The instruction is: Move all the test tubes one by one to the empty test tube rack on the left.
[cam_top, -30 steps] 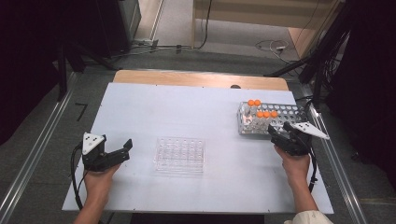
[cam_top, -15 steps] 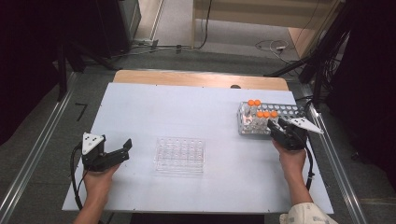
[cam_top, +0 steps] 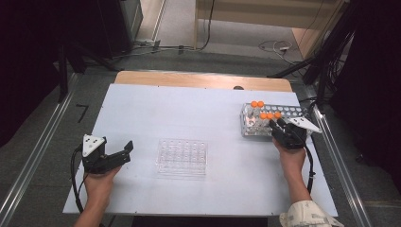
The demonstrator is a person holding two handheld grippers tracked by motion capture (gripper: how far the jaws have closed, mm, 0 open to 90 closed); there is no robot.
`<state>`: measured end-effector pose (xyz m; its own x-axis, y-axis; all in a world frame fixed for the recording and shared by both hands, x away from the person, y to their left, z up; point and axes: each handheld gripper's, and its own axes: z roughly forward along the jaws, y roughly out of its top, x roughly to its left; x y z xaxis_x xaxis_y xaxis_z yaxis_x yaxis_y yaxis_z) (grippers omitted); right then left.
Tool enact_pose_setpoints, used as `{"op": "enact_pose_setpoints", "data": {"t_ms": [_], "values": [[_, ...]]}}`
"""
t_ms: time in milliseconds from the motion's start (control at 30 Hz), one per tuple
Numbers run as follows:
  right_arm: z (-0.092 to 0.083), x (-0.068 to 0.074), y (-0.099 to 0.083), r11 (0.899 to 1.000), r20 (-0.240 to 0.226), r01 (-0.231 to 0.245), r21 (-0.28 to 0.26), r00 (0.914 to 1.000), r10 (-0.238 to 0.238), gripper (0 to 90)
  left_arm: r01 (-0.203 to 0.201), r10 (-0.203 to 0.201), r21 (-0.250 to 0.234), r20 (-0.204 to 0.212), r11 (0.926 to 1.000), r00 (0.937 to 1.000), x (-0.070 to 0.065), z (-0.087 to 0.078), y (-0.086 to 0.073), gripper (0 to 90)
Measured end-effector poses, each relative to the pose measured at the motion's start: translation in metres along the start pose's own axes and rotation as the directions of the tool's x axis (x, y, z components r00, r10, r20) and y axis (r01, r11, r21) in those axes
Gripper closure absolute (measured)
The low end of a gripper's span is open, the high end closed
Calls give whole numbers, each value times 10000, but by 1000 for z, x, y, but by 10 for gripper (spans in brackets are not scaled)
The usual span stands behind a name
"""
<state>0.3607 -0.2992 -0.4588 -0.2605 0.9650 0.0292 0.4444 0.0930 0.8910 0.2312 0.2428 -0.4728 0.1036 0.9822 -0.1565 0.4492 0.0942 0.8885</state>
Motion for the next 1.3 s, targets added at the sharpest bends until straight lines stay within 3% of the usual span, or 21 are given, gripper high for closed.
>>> {"op": "enact_pose_setpoints", "data": {"t_ms": [200,967,1167,1300], "values": [[3,2,0,9999,-31,117,22,9999,-117,709,10,-10,5,-8,10000,10000,0,0,0,54],[-20,7,21,9940,208,361,-1032,9992,-341,718,-117,117,-18,-31,9999,9999,-1,-1,0,54],[-34,2,29,9910,211,79,-1335,9998,-51,718,-286,286,-55,-68,9996,9996,-3,-3,0,54],[-42,0,28,9920,135,-38,-1264,9999,55,718,-370,371,-128,60,9992,9993,-7,-5,1,54]]}}
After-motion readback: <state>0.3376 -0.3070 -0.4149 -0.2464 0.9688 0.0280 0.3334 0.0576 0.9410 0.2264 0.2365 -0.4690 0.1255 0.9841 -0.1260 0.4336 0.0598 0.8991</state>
